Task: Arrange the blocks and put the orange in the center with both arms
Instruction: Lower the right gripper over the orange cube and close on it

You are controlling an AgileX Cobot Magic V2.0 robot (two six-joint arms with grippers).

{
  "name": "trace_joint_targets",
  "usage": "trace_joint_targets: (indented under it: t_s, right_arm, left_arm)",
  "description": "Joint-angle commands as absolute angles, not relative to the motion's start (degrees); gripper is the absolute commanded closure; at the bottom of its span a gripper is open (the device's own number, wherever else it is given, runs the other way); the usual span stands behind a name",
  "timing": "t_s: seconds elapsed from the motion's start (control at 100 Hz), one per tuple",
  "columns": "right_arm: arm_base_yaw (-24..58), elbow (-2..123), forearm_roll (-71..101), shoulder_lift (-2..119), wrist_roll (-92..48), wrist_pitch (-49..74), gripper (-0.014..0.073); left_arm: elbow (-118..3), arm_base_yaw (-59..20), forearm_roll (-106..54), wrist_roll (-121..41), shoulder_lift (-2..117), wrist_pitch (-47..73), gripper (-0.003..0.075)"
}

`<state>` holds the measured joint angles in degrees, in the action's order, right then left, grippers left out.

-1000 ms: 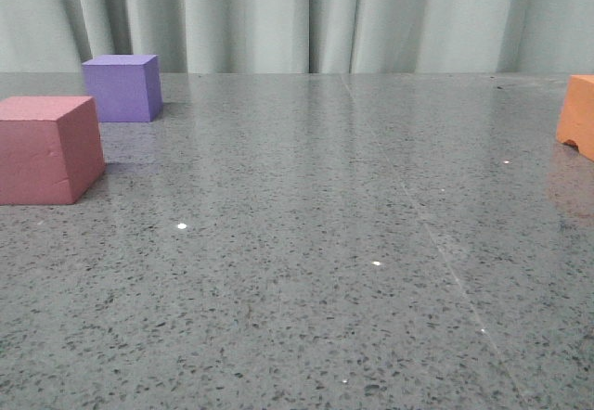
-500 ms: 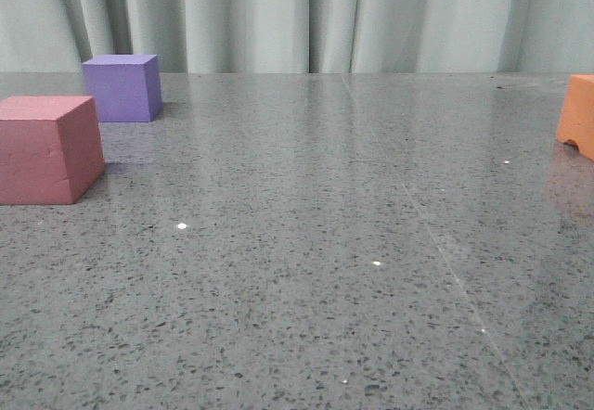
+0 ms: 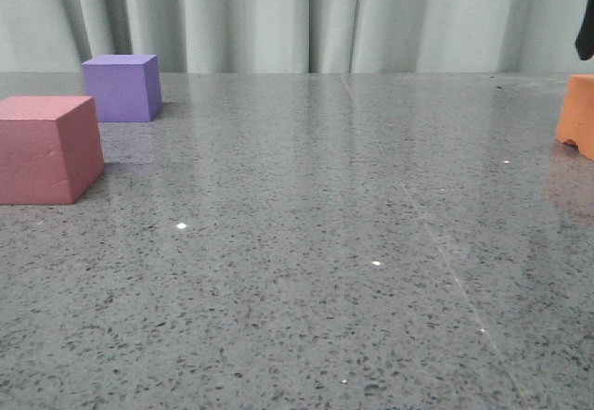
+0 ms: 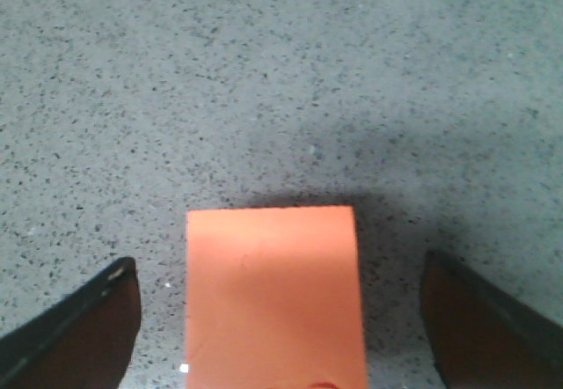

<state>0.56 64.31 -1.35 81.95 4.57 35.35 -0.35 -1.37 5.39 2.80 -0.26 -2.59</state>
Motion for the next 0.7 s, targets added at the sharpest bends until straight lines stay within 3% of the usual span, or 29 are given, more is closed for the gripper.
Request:
trace_joint_targets:
  t_s: [0.0, 0.49, 0.58, 0.69]
  right_arm:
    - [1.10, 66.20, -1.37, 80.95, 3.97, 31.73, -0.0043]
    - [1.10, 66.20, -1.37, 89.42, 3.97, 32.45, -0.0031]
    - [1.10, 66.20, -1.37, 89.61, 3.97, 32.88, 0.0062]
    - [1.10, 66.47, -1.37, 89.61, 3.97, 33.17, 0.0289]
  left_arm:
    - [2.85, -1.19, 4.94, 3.26, -2.12, -6.84, 0.0739]
    - [2.85, -1.19, 4.94, 3.26, -2.12, -6.84, 0.0739]
    - [2.85, -1.19, 4.94, 3.26, -2.12, -6.84, 0.0739]
    - [2.85, -1.19, 4.94, 3.26, -2.12, -6.84, 0.0739]
